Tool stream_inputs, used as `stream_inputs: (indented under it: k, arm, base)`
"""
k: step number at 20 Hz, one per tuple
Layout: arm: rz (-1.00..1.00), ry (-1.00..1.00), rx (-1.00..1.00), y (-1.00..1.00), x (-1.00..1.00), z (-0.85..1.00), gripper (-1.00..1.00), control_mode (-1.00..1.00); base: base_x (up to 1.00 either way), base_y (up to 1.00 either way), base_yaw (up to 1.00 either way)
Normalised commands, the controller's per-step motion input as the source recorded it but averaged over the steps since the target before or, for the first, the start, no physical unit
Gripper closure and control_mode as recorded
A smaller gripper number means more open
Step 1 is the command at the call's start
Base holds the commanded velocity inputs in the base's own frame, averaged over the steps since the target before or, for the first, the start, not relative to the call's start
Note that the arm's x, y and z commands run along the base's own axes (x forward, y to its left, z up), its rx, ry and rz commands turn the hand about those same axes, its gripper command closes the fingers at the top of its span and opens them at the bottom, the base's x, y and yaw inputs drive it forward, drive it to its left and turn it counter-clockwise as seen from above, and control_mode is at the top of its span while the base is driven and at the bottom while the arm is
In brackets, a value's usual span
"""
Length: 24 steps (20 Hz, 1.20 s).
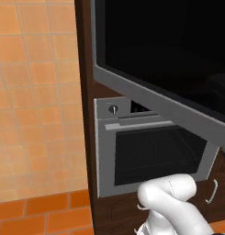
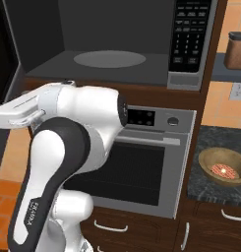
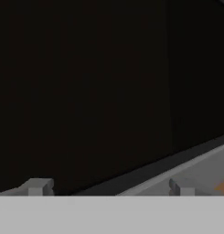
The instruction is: Open the microwave, place the bowl with waffle inside the microwave, then close the microwave door and turn it on.
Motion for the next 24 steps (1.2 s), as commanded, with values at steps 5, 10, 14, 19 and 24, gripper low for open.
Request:
stream_inputs:
  k: [5, 10, 14, 19, 24]
  arm:
    - [-0.09, 0.00, -0.08, 1.00, 0.00, 0.00, -1.00, -1.00]
    - [-0.11, 0.00, -0.09, 1.00, -0.03, 0.00, -1.00, -1.00]
    - [-0.10, 0.00, -0.08, 0.98, -0.10, 0.00, -1.00, -1.00]
    - [-0.03, 0.00, -0.02, 0.36, -0.03, 0.00, -1.00, -1.00]
    - [-0.01, 0.00, 0.00, -0.05, -0.04, 0.00, -1.00, -1.00]
  base:
    - [0.00, 0.00, 0.00]
    - [0.00, 0.00, 0.00]
    - [0.00, 0.00, 0.00]
    - [0.00, 0.00, 0.00]
    - [0.00, 0.00, 0.00]
